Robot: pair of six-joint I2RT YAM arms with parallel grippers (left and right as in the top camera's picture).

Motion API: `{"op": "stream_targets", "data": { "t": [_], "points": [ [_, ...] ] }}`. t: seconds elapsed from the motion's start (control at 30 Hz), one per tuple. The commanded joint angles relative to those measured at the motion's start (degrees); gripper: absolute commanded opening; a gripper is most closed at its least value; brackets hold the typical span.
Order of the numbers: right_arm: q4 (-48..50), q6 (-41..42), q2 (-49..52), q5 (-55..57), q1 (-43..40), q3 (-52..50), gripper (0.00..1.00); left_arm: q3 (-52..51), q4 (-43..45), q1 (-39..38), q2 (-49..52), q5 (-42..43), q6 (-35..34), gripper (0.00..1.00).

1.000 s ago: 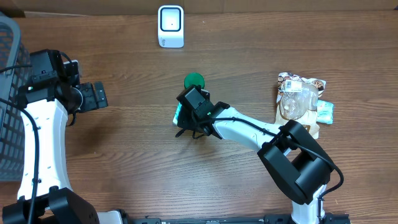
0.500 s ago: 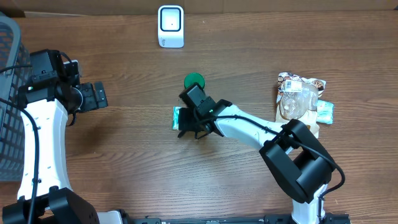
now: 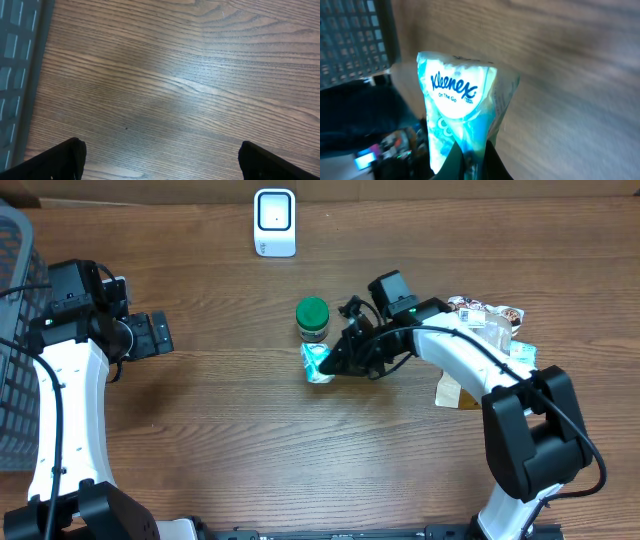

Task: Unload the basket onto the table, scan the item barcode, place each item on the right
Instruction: 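Lift the teal Kleenex pack and turn it with the right gripper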

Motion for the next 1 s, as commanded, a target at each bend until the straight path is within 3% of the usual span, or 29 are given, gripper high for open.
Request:
{"op": "stream_targets", "data": {
  "t": [0.0,0.2,0.4,0.53,0.67,0.97],
  "points": [
    [-1.49,-7.67,-1.84,-12.35,-2.62,0.74,0.04,0.50,0.07,-0.02,0.09,0.42,-0.37,1.00],
    [-1.66,-14.21,-5.86,-29.16,-8.20,0.74,0.04,0.50,0.07,-0.02,0.09,0.42,-0.37,0.99],
    [-1.64,-14.14,-13.40,-38.62,-12.92,0.74,0.04,0.48,0.07,-0.02,0.09,0.42,-0.37,1.00],
    [-1.68,-8.94,-16.76,-42.32,-14.97,0.74,0.04,0.50,0.07,-0.02,0.09,0.42,-0.37,0.99],
    [-1.60,2.60,-19.02,-42.29,-15.80,0.76,0.04,0.48,0.07,-0.02,0.09,0.42,-0.37,0.99],
    [-1.09,5.07,-19.82,-42.29,-15.78,0.76,0.04,0.50,0.07,-0.02,0.09,0.42,-0.37,1.00]
  ]
}}
